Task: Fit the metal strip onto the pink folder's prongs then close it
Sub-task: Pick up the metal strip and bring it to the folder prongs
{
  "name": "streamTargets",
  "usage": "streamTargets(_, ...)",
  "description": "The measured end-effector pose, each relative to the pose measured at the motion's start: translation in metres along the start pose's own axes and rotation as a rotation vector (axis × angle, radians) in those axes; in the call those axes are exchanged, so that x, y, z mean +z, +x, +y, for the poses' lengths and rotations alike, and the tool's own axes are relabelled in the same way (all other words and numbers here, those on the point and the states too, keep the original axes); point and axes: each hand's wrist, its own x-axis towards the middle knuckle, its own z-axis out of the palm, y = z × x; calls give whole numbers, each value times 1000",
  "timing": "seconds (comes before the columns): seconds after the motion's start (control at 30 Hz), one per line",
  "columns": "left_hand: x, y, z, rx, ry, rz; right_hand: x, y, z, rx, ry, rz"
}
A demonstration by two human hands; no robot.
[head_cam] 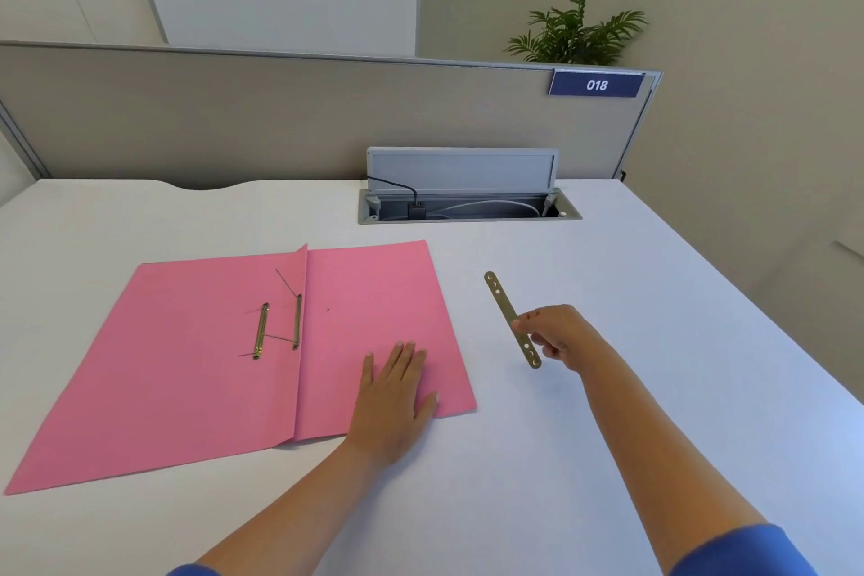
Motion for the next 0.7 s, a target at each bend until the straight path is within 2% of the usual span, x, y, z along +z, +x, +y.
streamTargets(0.2, -20, -8, -16, 37, -60, 134, 34, -19, -19, -60, 45, -72)
streamTargets(0.43, -72, -10, -54, 47, -193, 479, 94, -37, -43, -113, 72, -169)
streamTargets(0.53, -93, -11, -78, -54, -283, 585, 122, -42, -54, -139, 90, -205)
streamTargets(0.7, -116, -13, -122, -321, -517, 683, 165, -52, -70, -137, 98, -255)
